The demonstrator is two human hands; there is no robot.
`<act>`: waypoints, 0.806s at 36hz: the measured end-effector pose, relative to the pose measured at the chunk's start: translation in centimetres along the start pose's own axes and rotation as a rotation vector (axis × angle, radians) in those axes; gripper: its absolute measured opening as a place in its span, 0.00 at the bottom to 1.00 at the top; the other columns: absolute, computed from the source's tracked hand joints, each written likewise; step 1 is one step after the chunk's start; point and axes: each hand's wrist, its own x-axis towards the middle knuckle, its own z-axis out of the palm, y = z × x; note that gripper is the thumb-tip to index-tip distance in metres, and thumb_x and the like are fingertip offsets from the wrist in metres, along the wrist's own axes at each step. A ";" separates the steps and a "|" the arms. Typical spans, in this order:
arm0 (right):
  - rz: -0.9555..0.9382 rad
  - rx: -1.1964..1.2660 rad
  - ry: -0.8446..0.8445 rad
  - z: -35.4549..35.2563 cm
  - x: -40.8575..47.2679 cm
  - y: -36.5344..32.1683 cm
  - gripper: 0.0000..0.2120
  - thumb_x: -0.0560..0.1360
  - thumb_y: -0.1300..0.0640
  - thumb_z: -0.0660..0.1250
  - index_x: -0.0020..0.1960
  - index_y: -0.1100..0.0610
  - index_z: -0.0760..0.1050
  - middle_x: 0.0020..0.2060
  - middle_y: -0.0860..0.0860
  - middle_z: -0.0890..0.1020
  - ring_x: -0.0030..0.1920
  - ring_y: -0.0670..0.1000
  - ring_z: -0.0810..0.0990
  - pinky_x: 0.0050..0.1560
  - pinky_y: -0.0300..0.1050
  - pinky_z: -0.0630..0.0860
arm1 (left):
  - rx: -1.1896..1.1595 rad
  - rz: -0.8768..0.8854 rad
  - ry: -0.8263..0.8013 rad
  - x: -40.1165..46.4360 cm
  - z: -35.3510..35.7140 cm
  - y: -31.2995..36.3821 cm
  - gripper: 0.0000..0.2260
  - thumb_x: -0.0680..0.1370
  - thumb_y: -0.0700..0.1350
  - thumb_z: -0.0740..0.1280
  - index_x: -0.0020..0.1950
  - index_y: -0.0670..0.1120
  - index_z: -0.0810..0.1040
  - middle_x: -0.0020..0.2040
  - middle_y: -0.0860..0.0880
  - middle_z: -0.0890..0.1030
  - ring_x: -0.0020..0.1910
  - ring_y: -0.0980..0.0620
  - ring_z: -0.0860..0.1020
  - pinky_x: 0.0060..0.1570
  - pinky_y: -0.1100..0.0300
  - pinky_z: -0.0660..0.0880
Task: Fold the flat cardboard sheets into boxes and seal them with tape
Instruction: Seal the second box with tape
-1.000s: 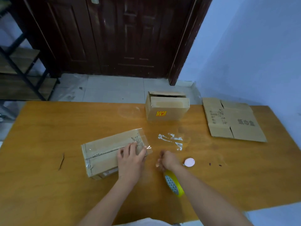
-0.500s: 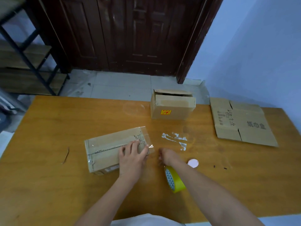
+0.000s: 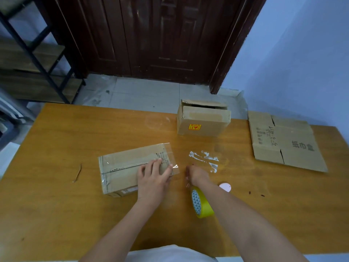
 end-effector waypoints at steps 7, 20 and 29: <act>0.122 -0.089 0.030 -0.3 0.4 -0.9 0.19 0.76 0.59 0.66 0.65 0.58 0.68 0.60 0.54 0.77 0.59 0.56 0.78 0.51 0.47 0.75 | -0.013 -0.009 -0.059 0.0 -0.5 0.1 0.19 0.63 0.51 0.78 0.53 0.52 0.82 0.55 0.41 0.80 0.56 0.42 0.71 0.53 0.48 0.65; 0.050 0.603 0.319 -4.5 -1.4 0.6 0.12 0.79 0.55 0.62 0.37 0.56 0.69 0.37 0.53 0.75 0.41 0.53 0.72 0.39 0.43 0.63 | -0.195 -0.110 -0.144 2.5 -3.4 -0.3 0.22 0.74 0.53 0.56 0.65 0.46 0.73 0.49 0.49 0.79 0.48 0.49 0.76 0.47 0.53 0.73; -0.197 0.736 0.523 -6.7 -5.1 -3.0 0.09 0.78 0.58 0.62 0.39 0.51 0.71 0.33 0.45 0.74 0.36 0.47 0.72 0.34 0.37 0.65 | -0.142 -0.139 -0.249 5.3 -3.1 -3.0 0.26 0.81 0.56 0.54 0.75 0.45 0.59 0.75 0.45 0.61 0.75 0.46 0.54 0.74 0.51 0.49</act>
